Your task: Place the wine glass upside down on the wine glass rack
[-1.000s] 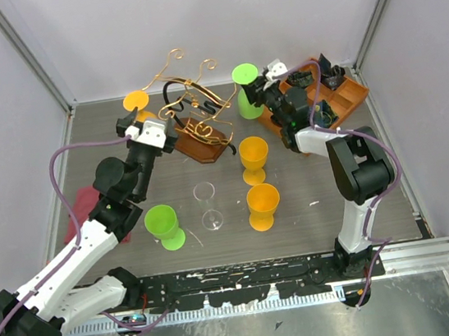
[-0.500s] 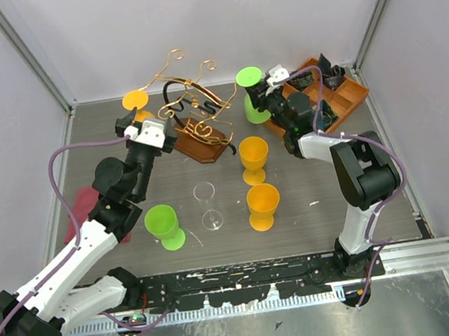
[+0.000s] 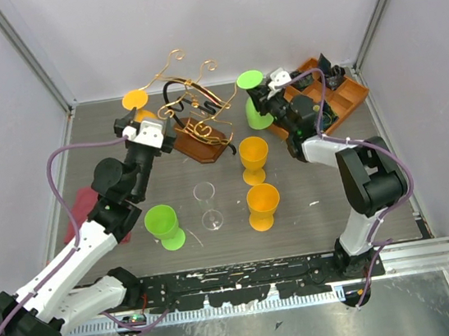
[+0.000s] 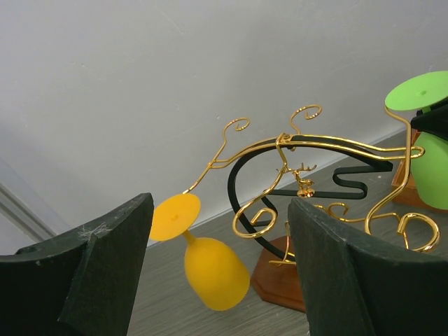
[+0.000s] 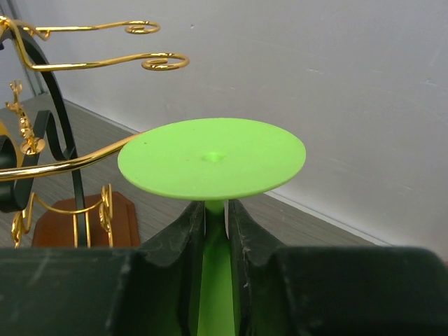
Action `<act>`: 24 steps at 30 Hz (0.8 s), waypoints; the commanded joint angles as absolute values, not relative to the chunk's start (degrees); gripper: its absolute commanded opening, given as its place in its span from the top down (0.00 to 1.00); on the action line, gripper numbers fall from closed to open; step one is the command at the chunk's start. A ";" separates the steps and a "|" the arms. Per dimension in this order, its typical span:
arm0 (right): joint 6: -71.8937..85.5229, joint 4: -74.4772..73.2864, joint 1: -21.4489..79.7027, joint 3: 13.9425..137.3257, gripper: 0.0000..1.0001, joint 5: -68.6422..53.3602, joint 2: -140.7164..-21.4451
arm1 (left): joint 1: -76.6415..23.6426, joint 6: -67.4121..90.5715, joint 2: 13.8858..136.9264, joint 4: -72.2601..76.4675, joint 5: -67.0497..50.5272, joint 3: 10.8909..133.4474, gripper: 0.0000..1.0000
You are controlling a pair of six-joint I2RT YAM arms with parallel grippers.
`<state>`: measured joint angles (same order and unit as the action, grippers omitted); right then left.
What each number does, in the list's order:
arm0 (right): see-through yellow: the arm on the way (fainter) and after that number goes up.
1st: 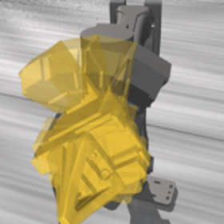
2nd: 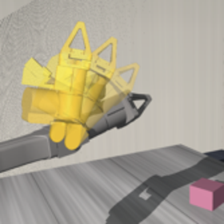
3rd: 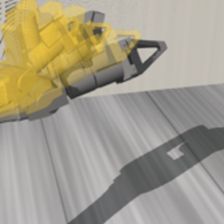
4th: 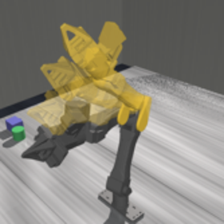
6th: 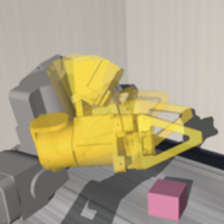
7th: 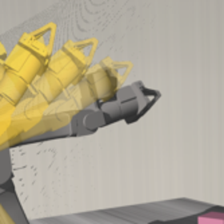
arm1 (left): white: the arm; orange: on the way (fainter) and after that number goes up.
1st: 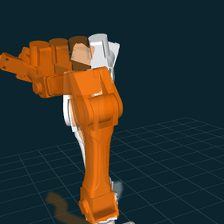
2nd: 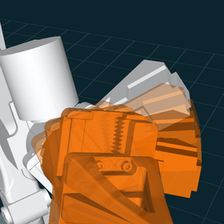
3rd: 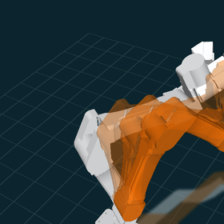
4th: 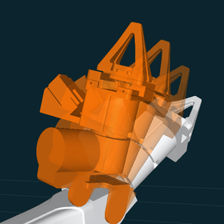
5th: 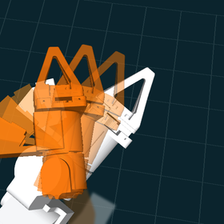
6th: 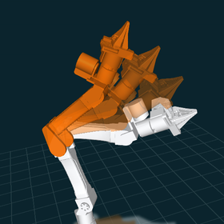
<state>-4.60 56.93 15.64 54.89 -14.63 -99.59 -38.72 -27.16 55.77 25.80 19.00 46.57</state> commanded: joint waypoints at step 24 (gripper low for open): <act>-5.12 62.75 18.88 56.23 0.76 -18.47 -99.66 | -38.41 -26.21 53.50 27.15 19.29 45.36 0.16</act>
<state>-4.38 59.70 17.96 53.56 -17.82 -99.85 -38.72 -26.57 54.57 25.80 18.98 46.50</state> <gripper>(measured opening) 0.241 0.841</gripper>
